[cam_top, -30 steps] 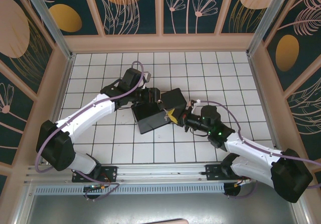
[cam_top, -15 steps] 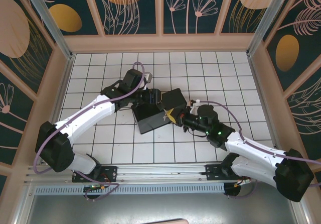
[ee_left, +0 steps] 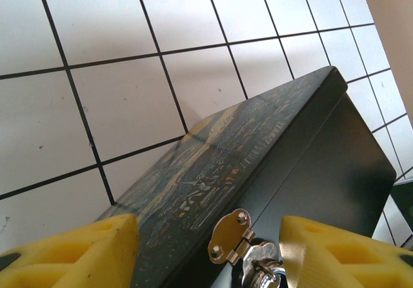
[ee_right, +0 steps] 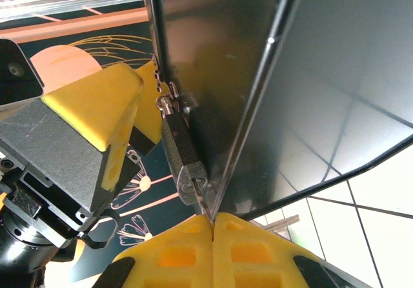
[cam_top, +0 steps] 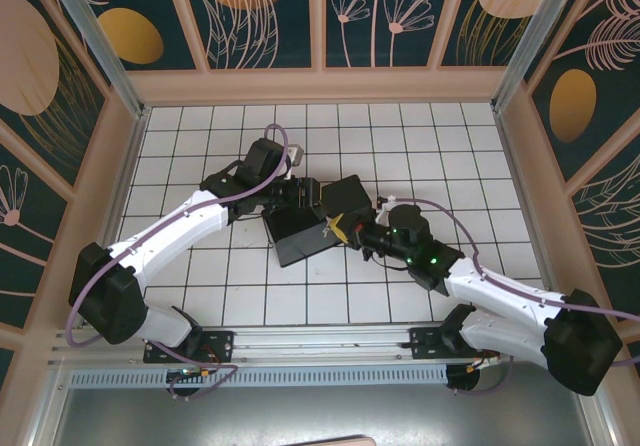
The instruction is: Unlock the padlock with the key
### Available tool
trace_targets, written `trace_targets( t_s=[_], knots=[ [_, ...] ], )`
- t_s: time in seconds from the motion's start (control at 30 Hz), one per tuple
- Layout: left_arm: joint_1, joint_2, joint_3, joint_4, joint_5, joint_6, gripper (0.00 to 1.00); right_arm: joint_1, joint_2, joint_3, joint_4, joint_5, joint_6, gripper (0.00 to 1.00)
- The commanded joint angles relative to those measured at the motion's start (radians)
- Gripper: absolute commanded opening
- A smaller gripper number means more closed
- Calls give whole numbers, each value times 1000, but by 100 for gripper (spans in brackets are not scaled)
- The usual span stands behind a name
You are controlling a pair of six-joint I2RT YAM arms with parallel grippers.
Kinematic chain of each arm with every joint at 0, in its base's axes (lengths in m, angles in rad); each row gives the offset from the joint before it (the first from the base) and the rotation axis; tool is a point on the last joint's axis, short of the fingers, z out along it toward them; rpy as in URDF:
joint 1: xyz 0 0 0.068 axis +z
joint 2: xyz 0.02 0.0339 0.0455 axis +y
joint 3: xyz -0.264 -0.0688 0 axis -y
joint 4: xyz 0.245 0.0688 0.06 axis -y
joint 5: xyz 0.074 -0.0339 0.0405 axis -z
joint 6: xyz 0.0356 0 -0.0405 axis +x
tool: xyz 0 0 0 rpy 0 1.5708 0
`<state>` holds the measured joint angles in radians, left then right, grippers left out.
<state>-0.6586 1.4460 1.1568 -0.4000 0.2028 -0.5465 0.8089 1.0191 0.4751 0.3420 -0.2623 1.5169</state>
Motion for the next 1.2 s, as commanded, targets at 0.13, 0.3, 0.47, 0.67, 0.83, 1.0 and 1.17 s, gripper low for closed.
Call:
trace_targets(
  t_s=[0.13, 0.3, 0.47, 0.67, 0.83, 1.0, 1.17],
  knots=[
    [-30, -4, -31, 1, 114, 17, 57, 6, 59, 82, 16, 21, -52, 0],
    [-41, -7, -35, 2, 122, 7, 57, -4, 92, 95, 30, 1, -57, 4],
    [-12, -22, -46, 4, 97, -16, 60, -9, 29, 86, -74, 6, -96, 27],
    [56, -22, -40, 18, 96, -14, 60, -99, -115, 75, -320, -18, -261, 35],
    [78, -2, -33, 21, 99, 3, 60, -107, -82, 245, -552, -10, -762, 28],
    [86, 23, -16, 18, 93, 11, 60, -5, -39, 342, -640, 251, -1153, 30],
    [93, 50, 5, 18, 90, 21, 60, 66, -82, 264, -509, 331, -1451, 38]
  ],
)
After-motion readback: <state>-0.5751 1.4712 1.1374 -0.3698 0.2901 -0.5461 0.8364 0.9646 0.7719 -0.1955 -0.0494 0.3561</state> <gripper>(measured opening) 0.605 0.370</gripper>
